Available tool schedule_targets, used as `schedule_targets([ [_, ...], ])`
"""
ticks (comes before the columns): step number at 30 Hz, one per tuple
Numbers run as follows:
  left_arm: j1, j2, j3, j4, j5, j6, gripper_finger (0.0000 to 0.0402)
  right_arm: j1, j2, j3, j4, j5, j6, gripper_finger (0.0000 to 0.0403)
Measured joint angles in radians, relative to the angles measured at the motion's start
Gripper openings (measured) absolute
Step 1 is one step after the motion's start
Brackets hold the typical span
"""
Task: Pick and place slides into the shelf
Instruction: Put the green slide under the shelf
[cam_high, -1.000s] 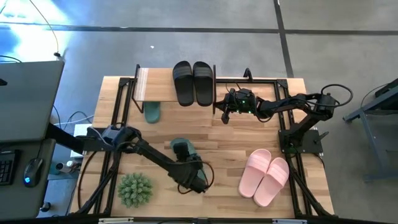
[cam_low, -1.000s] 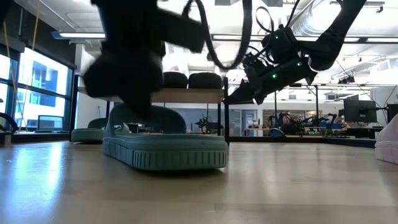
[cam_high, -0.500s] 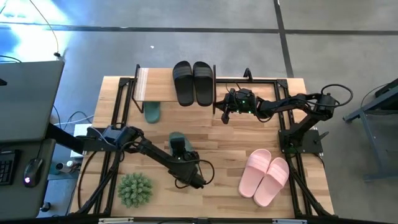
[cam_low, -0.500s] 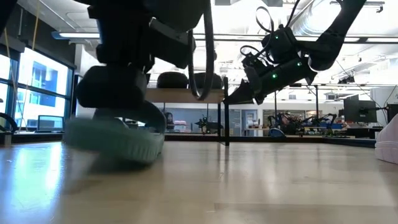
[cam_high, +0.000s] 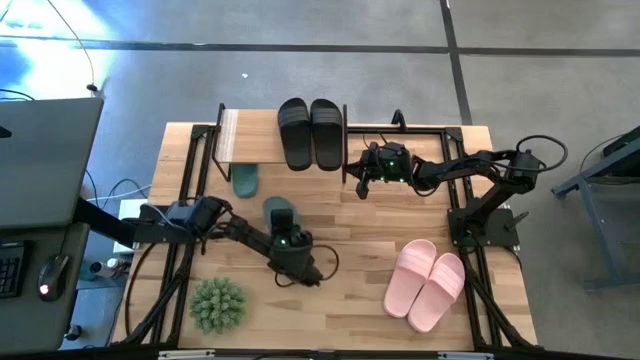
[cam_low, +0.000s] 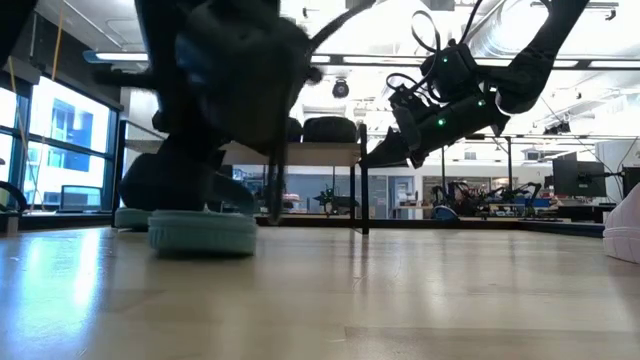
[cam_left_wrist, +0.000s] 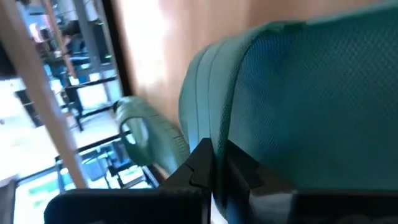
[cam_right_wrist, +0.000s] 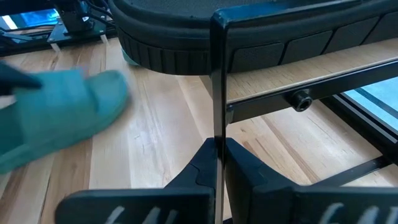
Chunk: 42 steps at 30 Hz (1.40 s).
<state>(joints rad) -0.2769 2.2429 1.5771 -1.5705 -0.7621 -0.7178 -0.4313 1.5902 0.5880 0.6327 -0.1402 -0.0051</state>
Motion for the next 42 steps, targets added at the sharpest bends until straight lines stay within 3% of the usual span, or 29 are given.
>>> schedule_targets([
  [6,0.037,-0.176,-0.19,0.019,-0.006,-0.035,0.0003,0.0,0.0,0.0,0.0,-0.007,-0.003,0.0],
  [10,0.036,-0.337,-0.33,0.243,-0.021,0.084,0.0002,0.0,0.0,0.0,0.003,-0.008,-0.003,0.0],
  [14,0.039,-0.452,-0.485,0.54,-0.006,0.307,0.0002,0.0,0.001,0.0,0.005,-0.008,-0.003,0.0],
  [19,0.132,-0.473,-0.598,0.589,-0.038,0.346,0.0001,0.0,0.001,0.0,0.009,-0.009,-0.003,0.0],
  [23,0.205,-0.473,-0.622,0.635,-0.083,0.383,0.0001,0.0,0.002,0.0,0.012,-0.011,-0.003,0.0],
  [29,0.283,-0.471,-0.623,0.737,-0.109,0.557,0.0,0.0,0.002,0.0,0.012,-0.01,-0.011,0.0],
  [38,0.42,-0.475,-0.622,0.785,-0.101,0.763,0.0,0.0,0.002,0.0,0.009,-0.018,-0.011,0.0],
  [42,0.457,-0.481,-0.623,0.842,-0.038,0.849,0.0,0.0,0.002,0.0,0.007,-0.018,-0.013,0.0],
])
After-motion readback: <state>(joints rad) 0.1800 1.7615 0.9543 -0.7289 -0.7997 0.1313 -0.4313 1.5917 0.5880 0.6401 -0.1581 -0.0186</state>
